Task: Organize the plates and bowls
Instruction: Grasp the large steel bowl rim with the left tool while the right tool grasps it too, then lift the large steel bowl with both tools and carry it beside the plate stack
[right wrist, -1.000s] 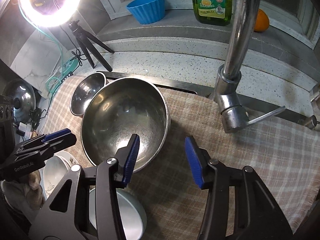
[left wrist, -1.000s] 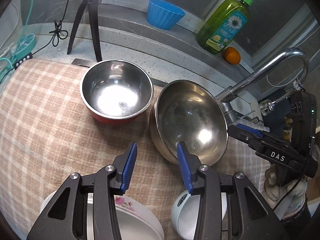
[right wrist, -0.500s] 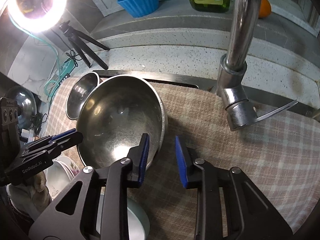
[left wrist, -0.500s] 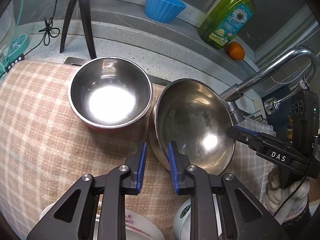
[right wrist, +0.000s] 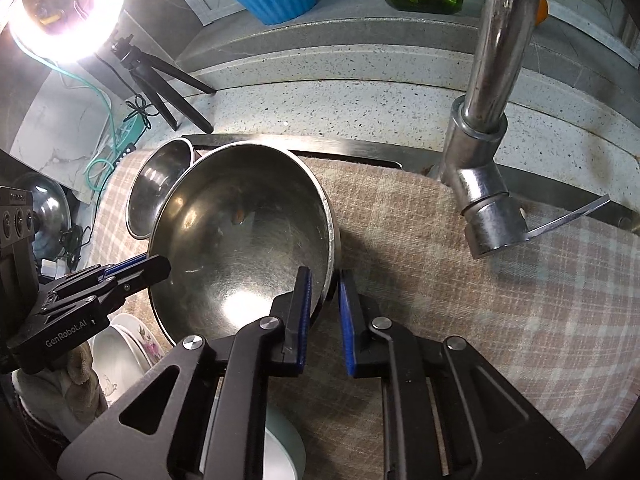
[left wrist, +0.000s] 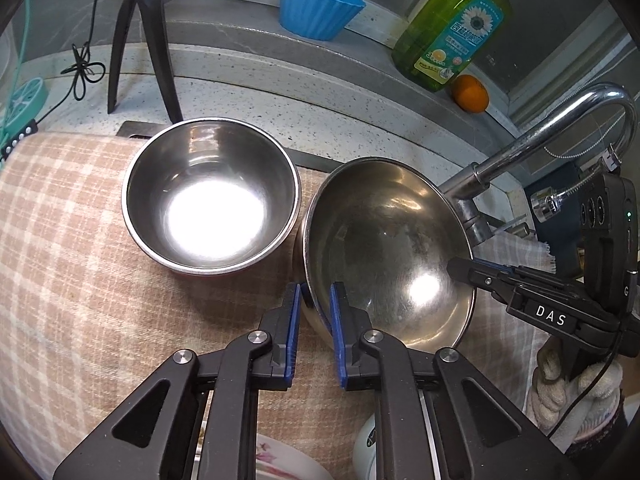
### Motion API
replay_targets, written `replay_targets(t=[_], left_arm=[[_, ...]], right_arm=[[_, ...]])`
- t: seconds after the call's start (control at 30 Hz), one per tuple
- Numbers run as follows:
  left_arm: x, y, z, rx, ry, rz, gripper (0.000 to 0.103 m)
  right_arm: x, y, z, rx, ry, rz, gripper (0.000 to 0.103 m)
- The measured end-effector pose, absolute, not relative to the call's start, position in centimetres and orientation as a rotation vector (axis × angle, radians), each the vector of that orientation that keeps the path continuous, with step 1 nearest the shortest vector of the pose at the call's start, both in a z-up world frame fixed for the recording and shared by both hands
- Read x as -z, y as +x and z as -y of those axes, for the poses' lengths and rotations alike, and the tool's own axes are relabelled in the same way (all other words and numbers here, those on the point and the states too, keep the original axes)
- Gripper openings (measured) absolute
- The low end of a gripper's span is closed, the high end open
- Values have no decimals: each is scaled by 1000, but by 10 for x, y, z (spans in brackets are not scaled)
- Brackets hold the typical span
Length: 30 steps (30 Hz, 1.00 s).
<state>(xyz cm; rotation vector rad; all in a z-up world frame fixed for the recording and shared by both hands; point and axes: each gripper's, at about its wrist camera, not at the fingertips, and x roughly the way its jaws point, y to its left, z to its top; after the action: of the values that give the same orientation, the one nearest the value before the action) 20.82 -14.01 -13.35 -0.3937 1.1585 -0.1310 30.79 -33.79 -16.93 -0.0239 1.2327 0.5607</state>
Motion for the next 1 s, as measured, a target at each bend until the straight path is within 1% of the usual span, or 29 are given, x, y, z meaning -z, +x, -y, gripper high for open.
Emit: replay_targets(t=[0.2, 0.6, 1.0], left_arm=[[132, 204, 139, 134, -400, -1158, 13], [113, 186, 130, 154, -402, -1122, 13], [92, 160, 92, 140, -412, -1063, 13]], right_arm=[[165, 304, 336, -555, -40, -1229, 13], [138, 285, 330, -564, -51, -1187, 13], [121, 264, 288, -595, -79, -1144, 13]])
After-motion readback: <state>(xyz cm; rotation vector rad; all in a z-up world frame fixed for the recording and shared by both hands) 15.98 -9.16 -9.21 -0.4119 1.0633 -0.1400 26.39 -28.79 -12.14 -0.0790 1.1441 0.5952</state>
